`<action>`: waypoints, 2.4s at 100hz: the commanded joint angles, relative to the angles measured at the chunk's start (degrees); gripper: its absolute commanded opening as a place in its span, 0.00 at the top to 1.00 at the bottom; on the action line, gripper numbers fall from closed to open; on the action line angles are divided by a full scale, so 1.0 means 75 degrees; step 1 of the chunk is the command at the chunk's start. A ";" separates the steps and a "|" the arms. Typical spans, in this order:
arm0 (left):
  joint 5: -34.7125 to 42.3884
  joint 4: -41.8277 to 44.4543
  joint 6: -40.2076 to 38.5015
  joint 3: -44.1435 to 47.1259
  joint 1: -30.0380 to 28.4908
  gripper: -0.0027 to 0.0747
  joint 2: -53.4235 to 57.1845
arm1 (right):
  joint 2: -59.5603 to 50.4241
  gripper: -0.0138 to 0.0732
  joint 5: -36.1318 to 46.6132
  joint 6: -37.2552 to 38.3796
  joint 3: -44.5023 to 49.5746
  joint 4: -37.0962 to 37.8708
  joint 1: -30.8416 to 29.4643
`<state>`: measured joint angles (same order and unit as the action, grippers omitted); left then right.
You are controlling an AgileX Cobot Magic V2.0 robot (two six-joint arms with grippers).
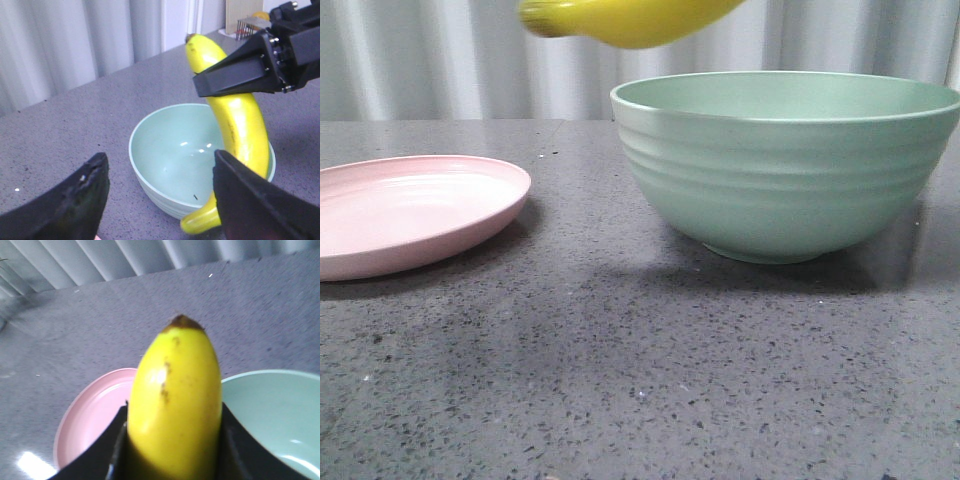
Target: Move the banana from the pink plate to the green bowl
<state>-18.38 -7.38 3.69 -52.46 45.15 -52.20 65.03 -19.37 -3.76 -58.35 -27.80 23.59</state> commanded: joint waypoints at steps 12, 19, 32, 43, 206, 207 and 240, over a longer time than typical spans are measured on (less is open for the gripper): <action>0.0477 -0.0071 0.0027 -0.0296 -0.0054 0.42 0.0180 | -0.0222 0.92 0.0371 -0.0093 -0.0269 0.1074 -0.0300; 0.0477 -0.0071 0.0027 -0.0296 -0.0054 0.42 0.0164 | -0.0190 0.92 0.0367 -0.0093 -0.0269 0.1271 -0.0387; 0.0477 -0.0071 0.0027 -0.0296 -0.0054 0.42 0.0164 | -0.0039 0.92 0.0368 -0.0093 -0.0269 0.1491 -0.0669; 0.0477 -0.0071 0.0027 -0.0296 -0.0054 0.42 0.0164 | 0.0222 0.92 0.0384 -0.0093 -0.0269 0.1564 -0.0876; 0.0632 -0.0085 0.0027 0.0227 -0.0054 0.99 0.0874 | -0.0863 0.92 -0.0486 -0.0093 -0.0255 0.2600 -0.0925; 0.0666 -0.0085 0.0027 0.0254 -0.0054 0.99 0.0904 | -0.0964 0.92 -0.0458 -0.0093 -0.0220 0.2618 -0.0925; 0.1356 -0.0085 0.0027 0.1759 -0.0054 0.99 0.2573 | -0.3630 0.92 0.1040 -0.0093 0.2323 0.2753 -0.0925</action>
<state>-13.32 -7.38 3.78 -40.15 44.81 -35.82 42.54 -18.48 -3.76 -43.53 -8.11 16.99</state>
